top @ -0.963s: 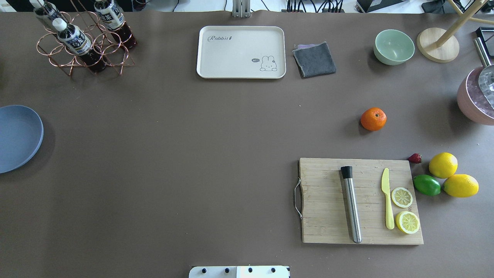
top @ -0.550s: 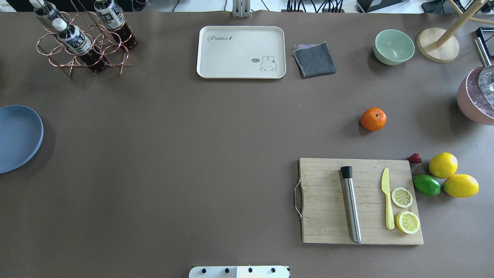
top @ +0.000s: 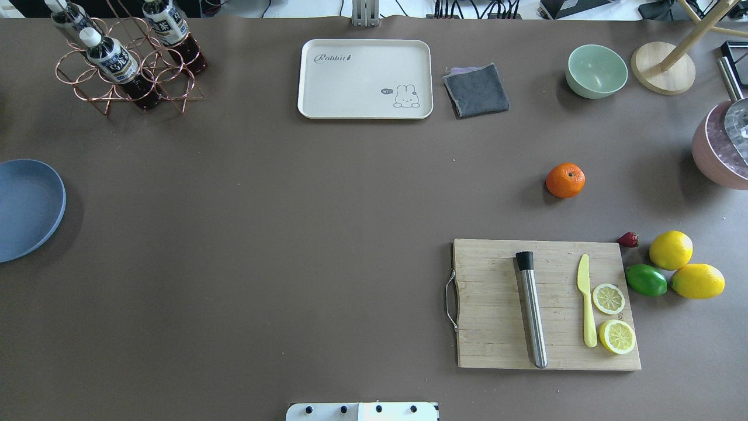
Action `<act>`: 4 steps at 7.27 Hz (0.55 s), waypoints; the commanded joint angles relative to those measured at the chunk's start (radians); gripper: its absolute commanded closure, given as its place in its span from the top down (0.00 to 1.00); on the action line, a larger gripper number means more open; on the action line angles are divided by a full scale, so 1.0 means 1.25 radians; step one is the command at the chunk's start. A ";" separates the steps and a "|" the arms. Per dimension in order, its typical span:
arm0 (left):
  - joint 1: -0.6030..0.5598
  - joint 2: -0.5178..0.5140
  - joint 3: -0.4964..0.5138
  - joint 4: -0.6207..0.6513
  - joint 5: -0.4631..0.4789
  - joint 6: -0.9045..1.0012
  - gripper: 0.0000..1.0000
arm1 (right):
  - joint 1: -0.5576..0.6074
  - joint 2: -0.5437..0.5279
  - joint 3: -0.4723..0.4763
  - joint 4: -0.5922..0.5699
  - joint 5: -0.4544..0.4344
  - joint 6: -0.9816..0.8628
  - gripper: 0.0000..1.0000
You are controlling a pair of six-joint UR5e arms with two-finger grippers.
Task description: Pick orange to plate
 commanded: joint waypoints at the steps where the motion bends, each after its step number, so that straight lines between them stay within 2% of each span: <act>1: 0.037 -0.012 0.005 -0.001 -0.002 -0.003 0.95 | -0.009 0.001 -0.001 0.000 0.000 0.002 1.00; 3: 0.045 -0.017 0.008 -0.001 -0.002 -0.002 0.90 | -0.012 0.002 -0.001 0.000 0.000 0.005 1.00; 4: 0.047 -0.019 0.008 -0.001 -0.002 -0.003 0.81 | -0.014 0.002 -0.002 0.000 0.000 0.006 1.00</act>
